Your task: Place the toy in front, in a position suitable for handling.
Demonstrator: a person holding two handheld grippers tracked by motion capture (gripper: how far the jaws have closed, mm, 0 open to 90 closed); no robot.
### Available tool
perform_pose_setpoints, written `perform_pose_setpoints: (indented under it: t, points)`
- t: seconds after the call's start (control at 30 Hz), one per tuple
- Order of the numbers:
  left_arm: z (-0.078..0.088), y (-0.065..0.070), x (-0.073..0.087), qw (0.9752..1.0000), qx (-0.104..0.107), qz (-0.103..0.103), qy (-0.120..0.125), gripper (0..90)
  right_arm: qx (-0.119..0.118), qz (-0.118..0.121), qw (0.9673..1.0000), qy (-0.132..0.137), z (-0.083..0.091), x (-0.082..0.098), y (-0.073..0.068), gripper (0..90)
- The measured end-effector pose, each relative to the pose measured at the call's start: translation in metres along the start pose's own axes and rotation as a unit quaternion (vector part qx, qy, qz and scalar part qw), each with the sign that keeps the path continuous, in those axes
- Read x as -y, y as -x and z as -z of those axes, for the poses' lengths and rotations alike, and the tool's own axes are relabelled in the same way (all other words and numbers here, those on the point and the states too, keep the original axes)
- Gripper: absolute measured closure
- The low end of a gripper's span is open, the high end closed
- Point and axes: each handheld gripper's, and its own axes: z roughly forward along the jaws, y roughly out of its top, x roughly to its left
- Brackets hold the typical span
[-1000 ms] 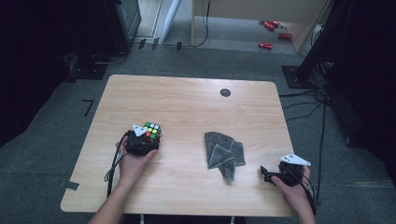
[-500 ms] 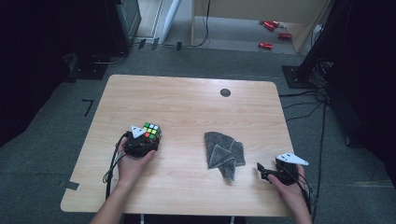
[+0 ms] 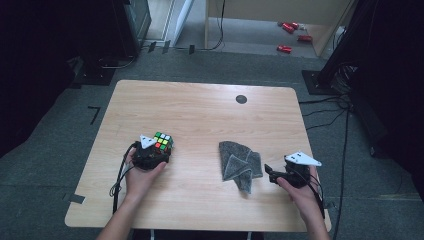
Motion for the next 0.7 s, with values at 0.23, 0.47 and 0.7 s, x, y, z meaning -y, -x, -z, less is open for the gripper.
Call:
perform_pose_setpoints:
  t: [0.23,0.47,0.7]
  points:
    - [0.004,0.002,-0.003,1.0000,-0.006,-0.001,0.005,34.5,-0.020,0.008,0.9997,0.012,-0.007,-0.024,-0.017,15.3]
    - [0.008,0.005,-0.004,0.9999,0.007,-0.002,0.013,34.5,-0.034,0.019,0.9992,0.008,-0.021,-0.038,-0.036,15.4]
    - [0.010,0.009,-0.003,0.9995,0.022,-0.020,0.012,34.5,-0.043,0.033,0.9985,-0.002,-0.032,-0.049,-0.051,15.1]
